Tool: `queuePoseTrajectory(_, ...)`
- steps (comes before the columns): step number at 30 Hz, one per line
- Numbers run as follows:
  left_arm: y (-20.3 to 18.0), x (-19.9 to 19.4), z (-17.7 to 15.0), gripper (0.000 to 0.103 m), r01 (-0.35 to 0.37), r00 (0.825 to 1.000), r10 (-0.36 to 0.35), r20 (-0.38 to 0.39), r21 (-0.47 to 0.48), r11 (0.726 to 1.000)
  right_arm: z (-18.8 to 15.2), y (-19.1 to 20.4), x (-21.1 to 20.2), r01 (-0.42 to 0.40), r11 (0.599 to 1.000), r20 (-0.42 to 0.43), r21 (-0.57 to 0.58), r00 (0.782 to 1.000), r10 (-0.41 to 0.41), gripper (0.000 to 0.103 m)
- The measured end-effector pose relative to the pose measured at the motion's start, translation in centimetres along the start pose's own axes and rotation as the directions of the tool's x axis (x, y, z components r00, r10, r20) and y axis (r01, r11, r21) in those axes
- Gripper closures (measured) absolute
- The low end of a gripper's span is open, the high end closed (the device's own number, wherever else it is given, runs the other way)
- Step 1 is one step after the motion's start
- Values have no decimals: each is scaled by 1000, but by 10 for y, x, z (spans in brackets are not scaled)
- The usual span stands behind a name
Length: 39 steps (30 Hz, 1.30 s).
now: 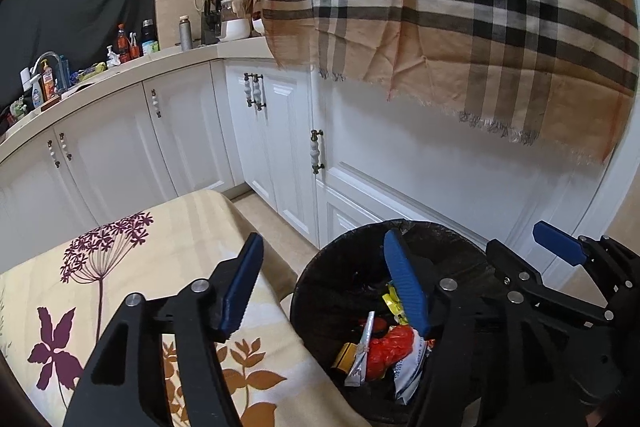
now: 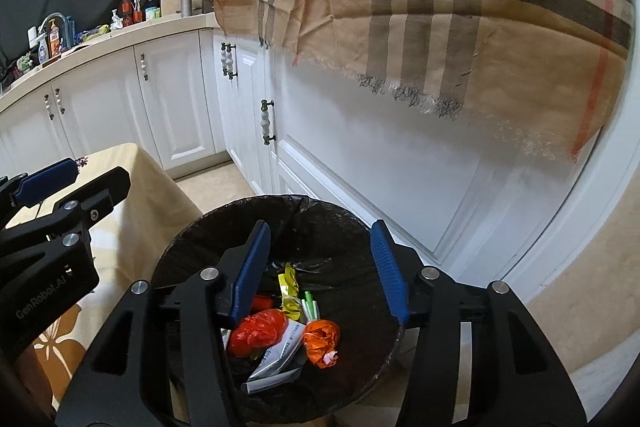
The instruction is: Collect trash
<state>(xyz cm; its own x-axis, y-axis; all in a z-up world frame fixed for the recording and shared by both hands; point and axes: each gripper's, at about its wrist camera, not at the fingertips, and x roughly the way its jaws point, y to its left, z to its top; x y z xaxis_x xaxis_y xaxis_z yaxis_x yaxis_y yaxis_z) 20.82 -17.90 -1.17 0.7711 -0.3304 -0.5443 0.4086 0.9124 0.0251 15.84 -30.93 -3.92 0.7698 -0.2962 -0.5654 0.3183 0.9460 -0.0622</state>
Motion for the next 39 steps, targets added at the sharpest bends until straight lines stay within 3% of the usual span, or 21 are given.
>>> queuePoseTrajectory(2,3,-6,-1,37,-4,1000,4,10,-9,1000,-1,1,-5,3,1000,5,3,1000,-3,42)
queuePoseTrajectory(16,35,-61,-24,28,-65,997,67,40,-64,996,-14,28,-44,-21,999,35,-24,999,22,25)
queuePoseTrajectory(28,59,-112,-34,23,-109,989,117,91,-89,990,-13,44,-92,-41,998,99,-47,994,46,23)
queuePoseTrajectory(39,68,-148,-49,21,-104,986,116,116,-105,989,-20,52,-131,-38,997,144,-72,988,48,19)
